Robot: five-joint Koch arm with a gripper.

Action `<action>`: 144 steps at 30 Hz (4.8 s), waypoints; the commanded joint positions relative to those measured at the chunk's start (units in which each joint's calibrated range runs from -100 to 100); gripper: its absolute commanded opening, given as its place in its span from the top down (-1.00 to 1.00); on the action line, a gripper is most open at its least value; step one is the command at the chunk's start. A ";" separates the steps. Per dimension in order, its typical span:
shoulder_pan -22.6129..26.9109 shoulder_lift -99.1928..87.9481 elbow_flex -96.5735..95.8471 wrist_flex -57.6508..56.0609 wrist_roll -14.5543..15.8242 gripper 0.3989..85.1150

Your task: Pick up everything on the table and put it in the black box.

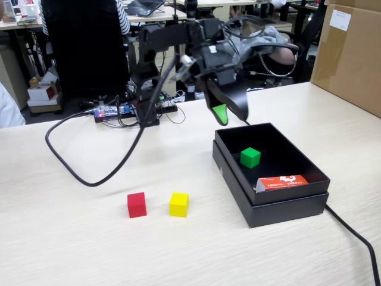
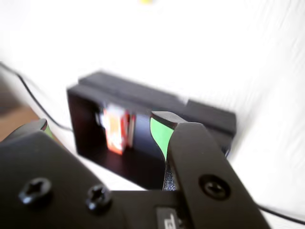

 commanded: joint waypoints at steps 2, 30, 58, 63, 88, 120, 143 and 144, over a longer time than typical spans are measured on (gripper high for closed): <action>-5.57 -9.72 -2.60 -0.06 -2.69 0.00; -16.46 25.39 -1.33 7.45 -9.57 -0.13; -15.43 41.68 11.18 9.09 -9.38 0.99; -15.38 33.99 8.28 9.09 -9.38 0.99; 7.33 -7.08 -3.51 8.14 -2.34 0.98; 6.69 26.54 12.90 1.66 -0.44 -0.07; -4.93 12.08 3.65 2.79 -0.78 -0.16; -5.42 12.54 3.29 2.79 -0.68 -0.16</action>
